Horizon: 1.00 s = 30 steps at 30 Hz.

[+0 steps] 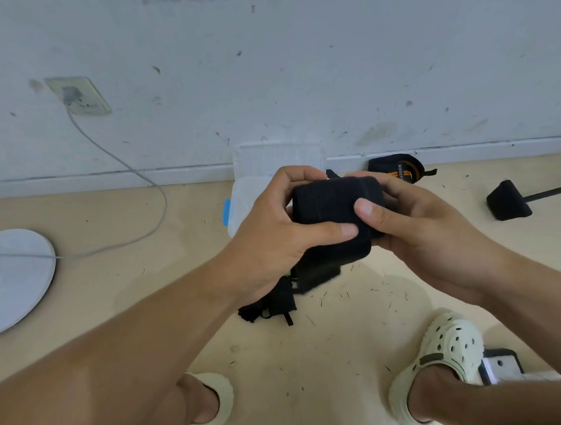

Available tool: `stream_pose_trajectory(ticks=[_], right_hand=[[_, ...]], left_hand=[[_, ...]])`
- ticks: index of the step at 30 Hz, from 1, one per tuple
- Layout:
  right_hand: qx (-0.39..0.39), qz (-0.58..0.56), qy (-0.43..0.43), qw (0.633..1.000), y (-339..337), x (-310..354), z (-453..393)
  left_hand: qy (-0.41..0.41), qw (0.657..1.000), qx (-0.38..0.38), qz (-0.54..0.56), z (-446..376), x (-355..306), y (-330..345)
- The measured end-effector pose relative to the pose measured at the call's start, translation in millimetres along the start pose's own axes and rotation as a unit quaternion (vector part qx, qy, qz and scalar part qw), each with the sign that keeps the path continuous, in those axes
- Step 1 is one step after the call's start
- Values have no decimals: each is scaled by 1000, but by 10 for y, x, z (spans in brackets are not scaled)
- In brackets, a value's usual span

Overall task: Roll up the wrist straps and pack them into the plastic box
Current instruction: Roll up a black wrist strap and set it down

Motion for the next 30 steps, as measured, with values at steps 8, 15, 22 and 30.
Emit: stream_pose_trajectory(ticks=[8,15,22,30], right_hand=[[-48,200,-123,971,28,263,75],[-21,137,-42,989,3,111,3],[15,7,28,999,69,-38,-56],[-45,101,-60,992,-32,165,15]], left_hand=[[-58,996,-16,70,-11,57,11],[-49,997,-57,29,-5,87,-100],[3,995,-63,-77,7,-15,-137],[-57,994,-60,67,7,40,-47]])
Point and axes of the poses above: each hand's wrist, its own z-axis away from the middle knuckle, its own y-axis out of the palm, x = y × z, the point moved 8 cm from there along -z, towards the middle knuckle, and after that the axes turned 11 degrees about x, right-handed, at the moved point
